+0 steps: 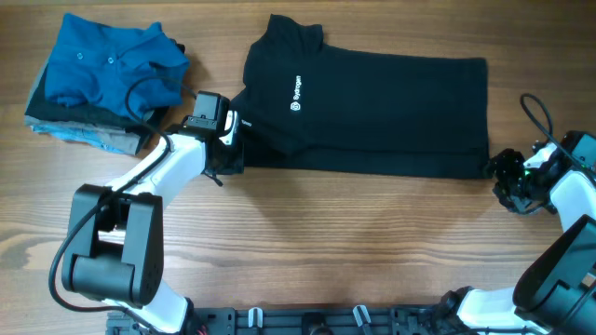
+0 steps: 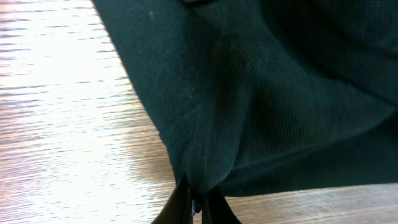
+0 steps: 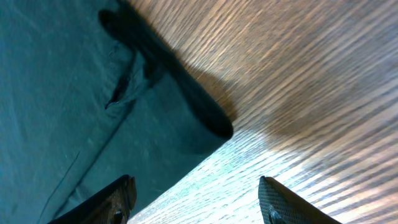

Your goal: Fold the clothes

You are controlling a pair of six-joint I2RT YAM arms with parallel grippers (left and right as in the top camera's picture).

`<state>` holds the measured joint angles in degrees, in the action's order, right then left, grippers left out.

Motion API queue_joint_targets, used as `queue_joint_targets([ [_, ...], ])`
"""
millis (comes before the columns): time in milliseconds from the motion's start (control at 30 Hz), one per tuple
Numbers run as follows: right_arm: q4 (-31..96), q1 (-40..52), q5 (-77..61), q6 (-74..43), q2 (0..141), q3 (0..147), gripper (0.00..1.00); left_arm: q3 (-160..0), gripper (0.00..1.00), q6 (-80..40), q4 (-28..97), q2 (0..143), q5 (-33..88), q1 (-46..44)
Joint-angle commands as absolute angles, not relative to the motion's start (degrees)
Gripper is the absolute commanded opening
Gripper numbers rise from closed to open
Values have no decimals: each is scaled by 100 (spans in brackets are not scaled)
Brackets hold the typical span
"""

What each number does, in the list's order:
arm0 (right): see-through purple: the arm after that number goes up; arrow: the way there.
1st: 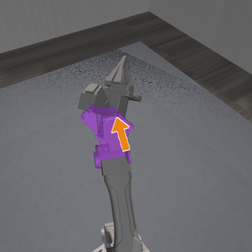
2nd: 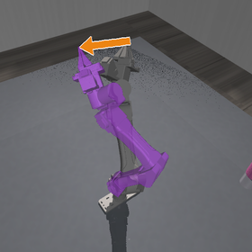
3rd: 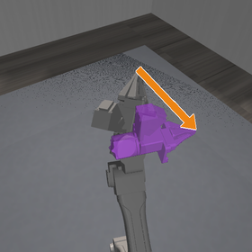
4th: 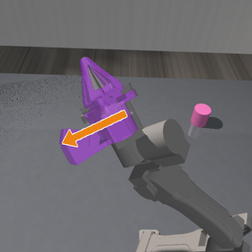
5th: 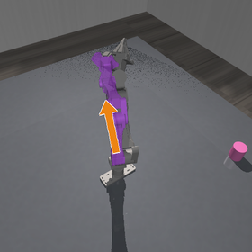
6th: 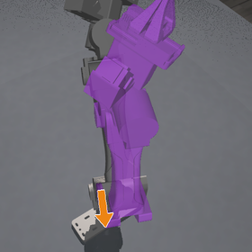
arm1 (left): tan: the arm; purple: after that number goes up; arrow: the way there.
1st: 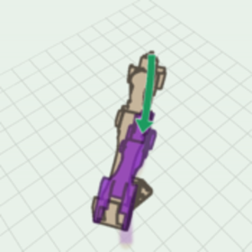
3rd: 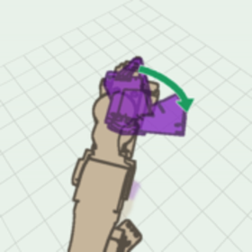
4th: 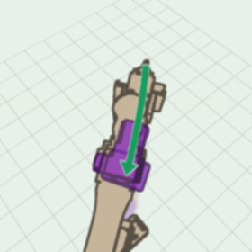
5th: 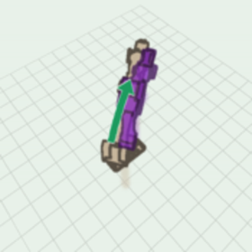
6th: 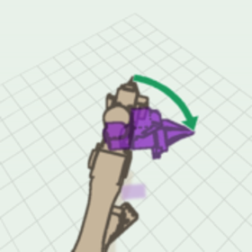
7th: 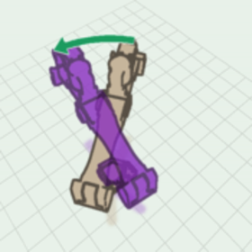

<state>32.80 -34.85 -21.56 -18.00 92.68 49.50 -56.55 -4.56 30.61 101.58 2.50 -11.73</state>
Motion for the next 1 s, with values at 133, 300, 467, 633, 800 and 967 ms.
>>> queue_joint_targets([
  [133,2906,-3157,-2134,-1649,9345,4602,89,-5769,4,-342,3068,10200,-222,-1170],
  [300,2364,-2923,-2429,-1664,9345,4340,65,-5863,4,-342,3103,10200,-220,-1170],
  [467,1909,-2759,-1990,-1918,9345,4058,54,-5863,4,-344,3129,10200,-222,-1170],
  [633,1612,-2762,-1734,-1966,9343,3931,4,-5863,4,-342,3166,10200,-222,-1170],
  [800,2290,-2995,-1334,-2189,9277,4348,4,-5865,4,-340,3374,10178,-812,-1170],
  [967,2530,-3190,-1313,-2250,9264,4545,4,-6200,26,-340,3586,10092,-1529,-1170],
])
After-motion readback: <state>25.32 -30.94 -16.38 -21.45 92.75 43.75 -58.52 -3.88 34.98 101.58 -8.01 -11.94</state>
